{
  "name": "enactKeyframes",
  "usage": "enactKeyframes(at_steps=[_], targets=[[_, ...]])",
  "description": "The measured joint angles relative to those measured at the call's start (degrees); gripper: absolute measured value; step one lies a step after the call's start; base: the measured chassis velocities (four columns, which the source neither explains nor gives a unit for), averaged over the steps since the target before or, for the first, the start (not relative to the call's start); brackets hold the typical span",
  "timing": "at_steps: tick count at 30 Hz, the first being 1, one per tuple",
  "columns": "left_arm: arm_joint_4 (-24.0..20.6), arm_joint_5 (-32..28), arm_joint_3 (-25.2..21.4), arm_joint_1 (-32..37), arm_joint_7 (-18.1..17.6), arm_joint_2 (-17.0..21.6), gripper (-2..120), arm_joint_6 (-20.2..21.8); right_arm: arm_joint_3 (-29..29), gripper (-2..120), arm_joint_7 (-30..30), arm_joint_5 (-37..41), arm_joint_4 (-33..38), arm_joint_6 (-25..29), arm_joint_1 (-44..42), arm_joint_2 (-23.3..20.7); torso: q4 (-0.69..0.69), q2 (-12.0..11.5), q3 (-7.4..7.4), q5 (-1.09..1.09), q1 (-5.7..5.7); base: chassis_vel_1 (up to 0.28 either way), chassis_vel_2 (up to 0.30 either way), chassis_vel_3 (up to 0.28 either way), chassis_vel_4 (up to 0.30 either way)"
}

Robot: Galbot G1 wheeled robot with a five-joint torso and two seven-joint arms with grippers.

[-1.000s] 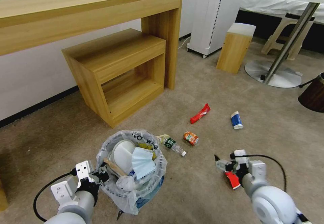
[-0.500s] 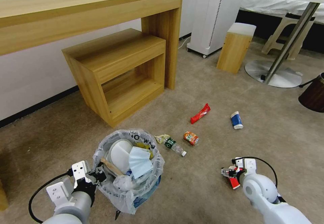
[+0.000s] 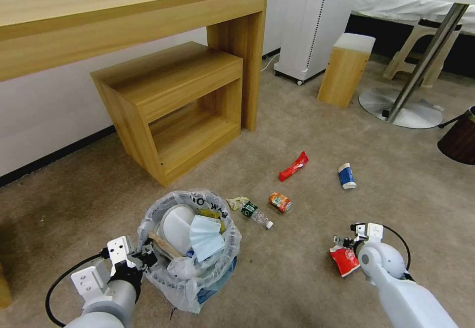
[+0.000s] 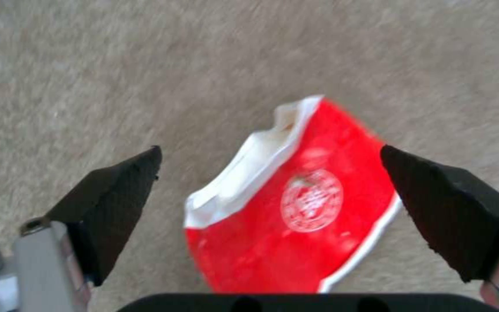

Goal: Pick up the trash bin and place the garbage on the floor into it.

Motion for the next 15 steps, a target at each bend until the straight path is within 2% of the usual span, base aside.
enactKeyframes(at_steps=[1,7,8,11,13,15], targets=[[0.00,0.00,0.00,0.00,0.00,0.00,0,0.00,0.00,94,0.00,0.00,0.00,0.00,0.00,0.00,0.00,0.00,0.00,0.00,0.00,0.000,0.000,0.000,0.000],[-0.27,-0.05,-0.13,0.19,0.01,0.30,0,-0.20,-0.60,70,-1.79,-3.74,-2.71,0.60,0.48,1.92,0.00,0.00,0.00,0.00,0.00,0.000,0.000,0.000,0.000],[-0.27,-0.05,-0.13,0.19,0.01,0.30,0,-0.20,-0.60,70,-1.79,-3.74,-2.71,0.60,0.48,1.92,0.00,0.00,0.00,0.00,0.00,0.000,0.000,0.000,0.000],[-0.28,-0.08,-0.15,0.14,0.02,0.44,0,-0.30,-0.58,55,-2.97,-4.98,-3.04,0.89,0.05,1.85,0.00,0.00,0.00,-0.01,0.00,0.000,0.000,0.000,0.000],[-0.28,-0.09,-0.15,0.10,0.02,0.45,0,-0.37,-0.51,52,-3.35,-5.20,-3.02,0.98,-0.21,1.75,0.00,0.00,0.00,0.00,0.00,0.000,0.000,0.000,0.000],[-0.17,-0.09,-0.15,-0.02,0.04,0.47,0,-0.45,-0.34,41,-3.82,-5.43,-2.67,1.08,-0.68,1.48,0.00,0.00,0.00,0.00,0.00,0.000,0.000,0.000,0.000]])
